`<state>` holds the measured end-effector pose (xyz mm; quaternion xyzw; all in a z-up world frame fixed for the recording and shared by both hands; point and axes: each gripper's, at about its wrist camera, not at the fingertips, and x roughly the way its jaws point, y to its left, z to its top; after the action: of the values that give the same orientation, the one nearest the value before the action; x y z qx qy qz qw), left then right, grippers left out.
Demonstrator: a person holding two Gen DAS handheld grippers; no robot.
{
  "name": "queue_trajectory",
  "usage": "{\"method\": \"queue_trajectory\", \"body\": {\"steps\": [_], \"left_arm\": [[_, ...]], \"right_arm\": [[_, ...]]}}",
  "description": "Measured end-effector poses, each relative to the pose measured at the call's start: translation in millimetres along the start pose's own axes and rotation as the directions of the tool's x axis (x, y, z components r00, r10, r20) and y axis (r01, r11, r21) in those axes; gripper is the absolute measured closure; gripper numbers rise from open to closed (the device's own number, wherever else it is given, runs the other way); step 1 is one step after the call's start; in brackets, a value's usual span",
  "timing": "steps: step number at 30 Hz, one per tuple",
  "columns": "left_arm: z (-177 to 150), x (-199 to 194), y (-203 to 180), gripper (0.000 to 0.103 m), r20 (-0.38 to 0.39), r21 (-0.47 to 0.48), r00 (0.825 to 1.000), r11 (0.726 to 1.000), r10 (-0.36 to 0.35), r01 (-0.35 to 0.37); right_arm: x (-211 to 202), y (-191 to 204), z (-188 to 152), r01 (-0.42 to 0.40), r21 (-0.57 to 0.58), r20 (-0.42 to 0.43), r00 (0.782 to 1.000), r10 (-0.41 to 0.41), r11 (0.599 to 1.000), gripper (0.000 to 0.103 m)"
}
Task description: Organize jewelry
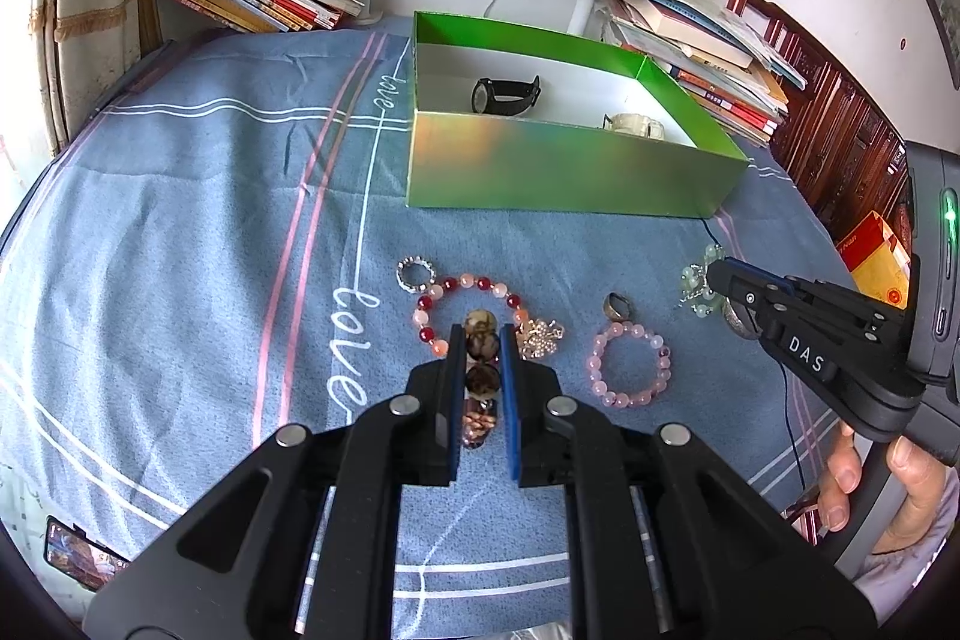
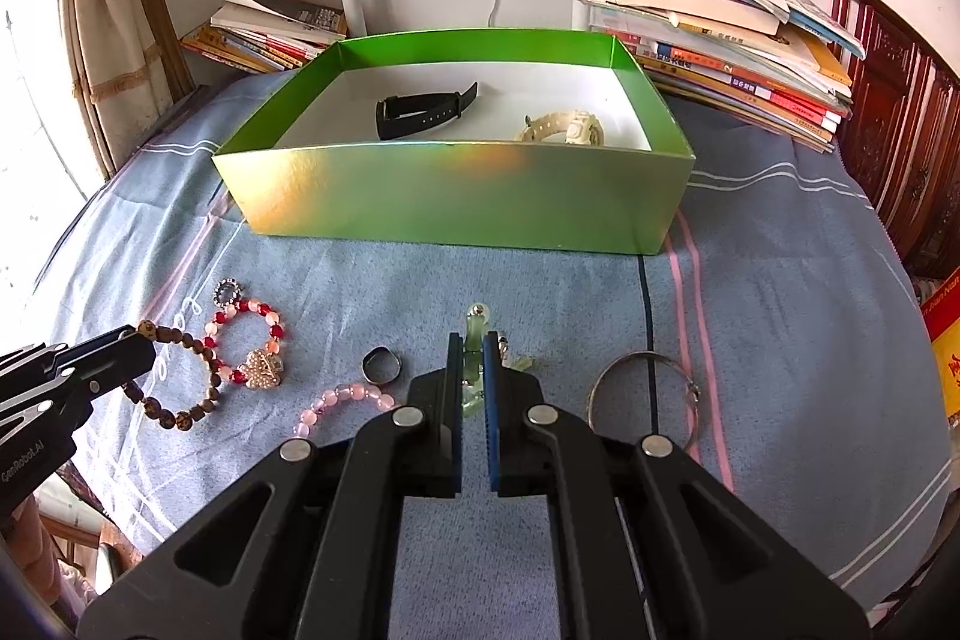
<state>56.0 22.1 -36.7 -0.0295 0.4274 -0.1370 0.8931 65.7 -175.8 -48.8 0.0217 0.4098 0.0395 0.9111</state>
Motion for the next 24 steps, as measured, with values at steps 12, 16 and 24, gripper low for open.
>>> {"method": "queue_trajectory", "body": {"steps": [12,16,24], "left_arm": [[-1.3,1.3,-3.3,0.092,-0.004,0.009,1.0,1.0,-0.002,0.002],[1.3,-0.7,-2.2,0.092,0.002,0.004,1.0,1.0,0.001,-0.001],[38.9,-39.7,-0.8,0.092,0.112,0.015,0.994,1.0,-0.016,0.014]], "right_arm": [[4.4,-0.3,-3.6,-0.004,-0.002,-0.014,1.0,0.004,1.0,0.097],[0.5,-2.1,-2.0,-0.007,0.004,-0.003,1.0,0.007,1.0,0.097],[-31.0,-5.7,16.6,-0.027,0.001,0.07,0.997,0.027,1.0,0.097]]}}
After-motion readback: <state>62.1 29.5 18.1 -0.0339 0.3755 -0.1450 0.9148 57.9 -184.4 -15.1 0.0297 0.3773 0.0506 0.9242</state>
